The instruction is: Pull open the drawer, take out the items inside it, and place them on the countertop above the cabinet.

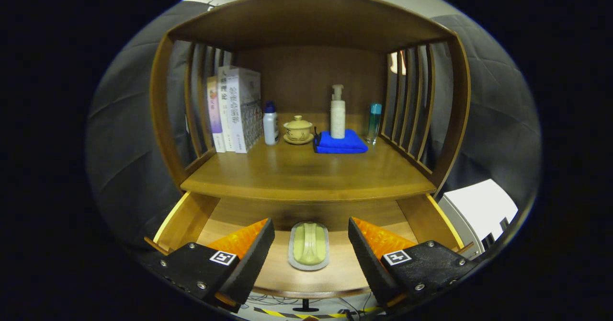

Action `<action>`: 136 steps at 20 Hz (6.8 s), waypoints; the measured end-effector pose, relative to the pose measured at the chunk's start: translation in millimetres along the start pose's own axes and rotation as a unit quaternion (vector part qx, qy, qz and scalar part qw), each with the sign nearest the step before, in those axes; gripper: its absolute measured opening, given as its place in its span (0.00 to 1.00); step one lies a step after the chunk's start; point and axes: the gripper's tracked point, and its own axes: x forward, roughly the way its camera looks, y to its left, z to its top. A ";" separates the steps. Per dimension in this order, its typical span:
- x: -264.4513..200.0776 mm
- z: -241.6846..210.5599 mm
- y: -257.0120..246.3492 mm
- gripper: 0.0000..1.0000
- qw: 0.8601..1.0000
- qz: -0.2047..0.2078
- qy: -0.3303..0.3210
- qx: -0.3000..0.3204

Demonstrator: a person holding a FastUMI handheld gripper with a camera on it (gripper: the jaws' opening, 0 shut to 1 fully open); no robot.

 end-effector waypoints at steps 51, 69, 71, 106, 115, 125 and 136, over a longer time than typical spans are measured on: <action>-2.6 18.3 -17.7 0.15 0.997 -0.059 0.001 -0.052; 115.6 93.9 -0.9 0.15 0.993 0.006 -0.096 -0.069; 122.6 92.7 -2.8 0.16 0.993 0.008 -0.098 -0.065; -127.9 -17.7 3.0 0.95 0.964 0.051 -0.259 -0.019; -83.2 -100.1 -14.0 0.95 0.983 0.030 -0.179 0.006; -72.3 -119.0 -15.4 0.95 0.986 0.004 -0.169 -0.001; -48.1 -98.1 -14.4 0.95 0.983 0.014 -0.184 -0.004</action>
